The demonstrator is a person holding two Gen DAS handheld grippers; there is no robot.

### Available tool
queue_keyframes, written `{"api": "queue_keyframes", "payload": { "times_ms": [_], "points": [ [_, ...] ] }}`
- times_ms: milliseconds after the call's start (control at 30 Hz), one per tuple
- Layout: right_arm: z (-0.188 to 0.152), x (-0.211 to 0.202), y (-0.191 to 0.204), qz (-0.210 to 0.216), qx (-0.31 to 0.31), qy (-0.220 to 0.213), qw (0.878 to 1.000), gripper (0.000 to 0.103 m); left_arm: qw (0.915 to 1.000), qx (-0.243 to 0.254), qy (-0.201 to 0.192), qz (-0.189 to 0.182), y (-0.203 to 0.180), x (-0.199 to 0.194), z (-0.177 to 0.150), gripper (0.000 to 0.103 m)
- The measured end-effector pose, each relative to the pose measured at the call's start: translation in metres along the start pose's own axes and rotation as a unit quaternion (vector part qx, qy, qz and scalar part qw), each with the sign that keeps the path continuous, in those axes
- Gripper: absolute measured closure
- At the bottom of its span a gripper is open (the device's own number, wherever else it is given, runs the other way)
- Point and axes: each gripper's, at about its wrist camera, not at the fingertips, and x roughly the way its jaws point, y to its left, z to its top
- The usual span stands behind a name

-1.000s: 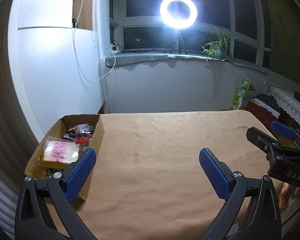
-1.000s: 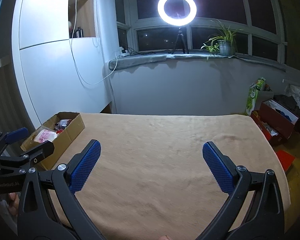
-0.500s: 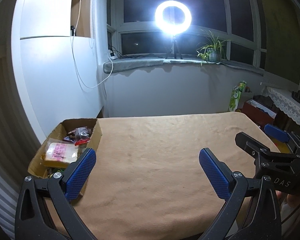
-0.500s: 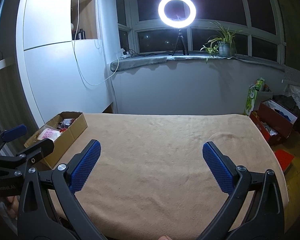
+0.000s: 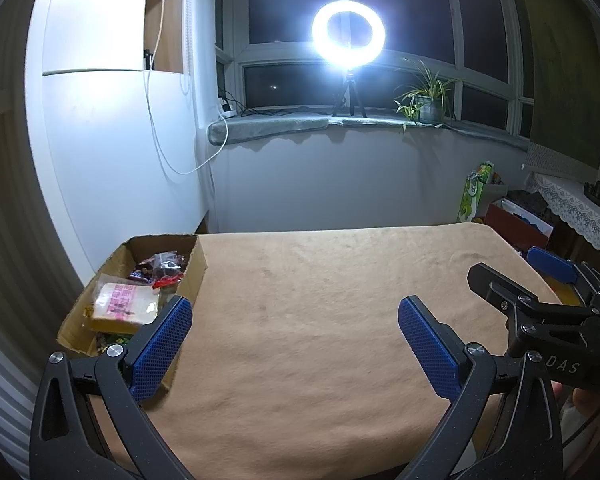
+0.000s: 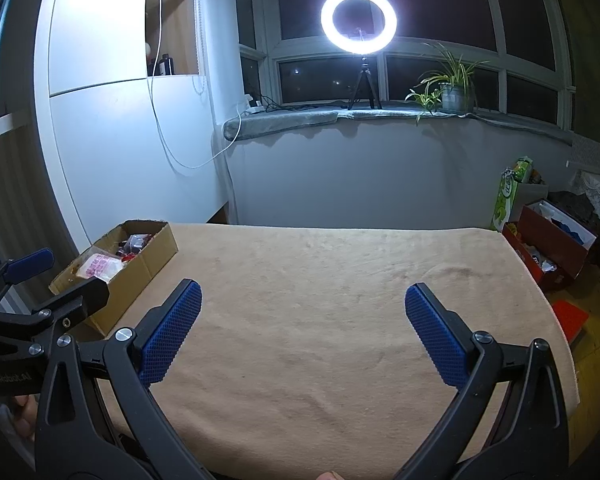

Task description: Organize snacks

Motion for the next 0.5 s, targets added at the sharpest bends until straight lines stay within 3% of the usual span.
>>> {"api": "queue_keyframes", "payload": {
  "times_ms": [500],
  "points": [
    [0.0004, 0.0006, -0.0010, 0.000, 0.002, -0.001, 1.000, 0.000, 1.0000, 0.000, 0.001, -0.001, 0.0004, -0.0006, -0.0015, 0.000]
  ]
}}
